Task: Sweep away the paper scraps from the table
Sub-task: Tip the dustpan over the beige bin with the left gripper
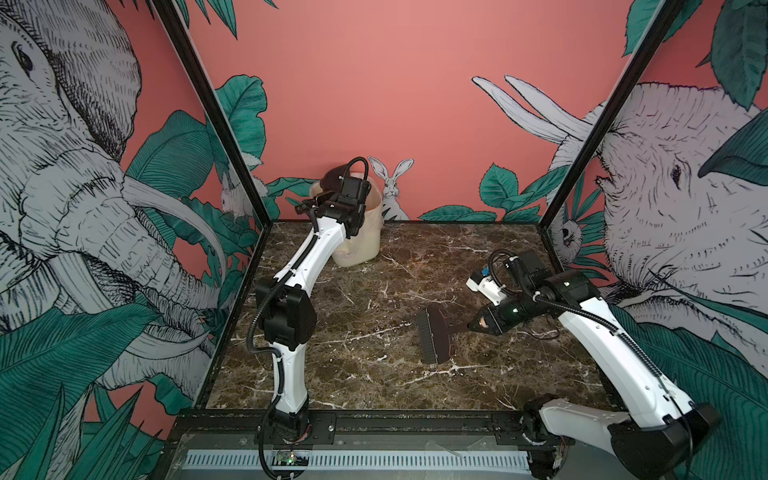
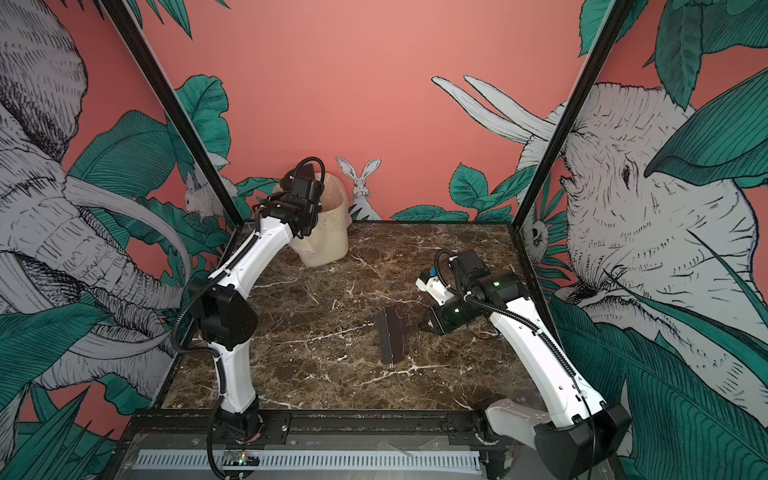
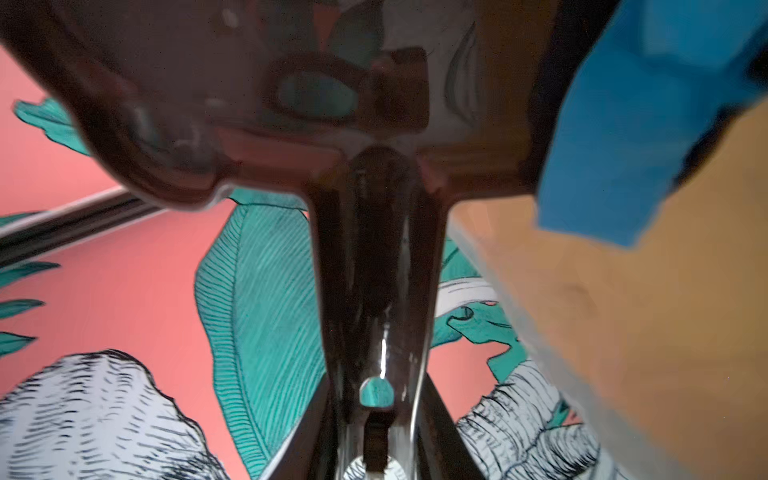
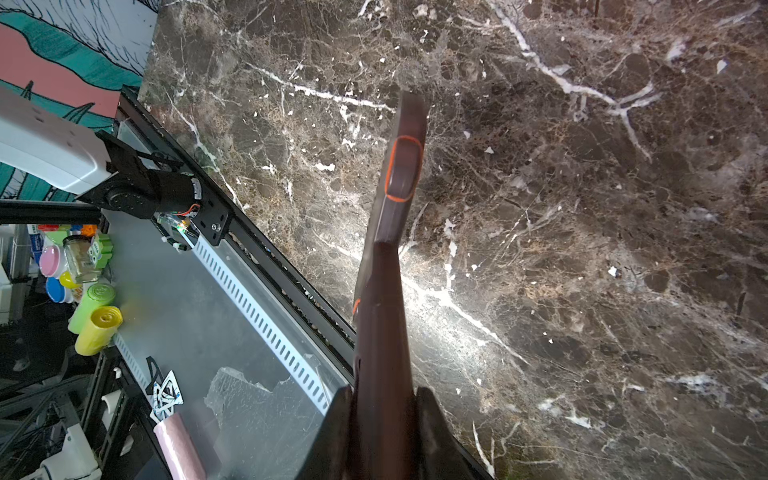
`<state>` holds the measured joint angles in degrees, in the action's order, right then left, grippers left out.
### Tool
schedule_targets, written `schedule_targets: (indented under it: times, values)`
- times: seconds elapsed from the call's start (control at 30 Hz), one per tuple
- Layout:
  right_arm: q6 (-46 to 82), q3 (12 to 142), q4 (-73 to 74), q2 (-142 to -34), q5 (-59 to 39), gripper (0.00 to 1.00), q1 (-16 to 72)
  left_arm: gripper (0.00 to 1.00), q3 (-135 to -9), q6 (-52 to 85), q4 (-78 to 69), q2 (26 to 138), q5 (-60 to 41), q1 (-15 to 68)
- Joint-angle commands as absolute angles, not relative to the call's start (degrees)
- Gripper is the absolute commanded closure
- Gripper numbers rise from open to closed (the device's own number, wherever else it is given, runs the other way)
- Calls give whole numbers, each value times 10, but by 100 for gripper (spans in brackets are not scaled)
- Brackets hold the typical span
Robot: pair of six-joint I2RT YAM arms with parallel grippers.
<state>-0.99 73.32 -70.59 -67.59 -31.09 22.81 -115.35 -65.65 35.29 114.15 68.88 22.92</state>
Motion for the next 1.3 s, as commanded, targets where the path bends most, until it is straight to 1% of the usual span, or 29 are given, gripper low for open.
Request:
schedule_targets:
  times: [0.0,0.3,0.63,0.73,1.0,1.27]
  values:
    - [-11,729,-707,-659,-329,100,226,100,-1132,-819,153,1084,728,237]
    - [-11,728,-708,-654,-328,100,225,100,-1089,-900,71,1060,725,238]
    - [-9,731,-711,-648,-321,100,226,100,-1092,-869,91,1043,724,237]
    - [-9,733,-712,-648,-315,100,225,100,-1107,-819,132,1034,719,239]
    - [-6,728,-701,-648,-298,100,225,100,-1150,-575,344,994,680,249]
    - [-2,740,-684,-652,-257,100,206,100,-1164,-344,515,939,607,316]
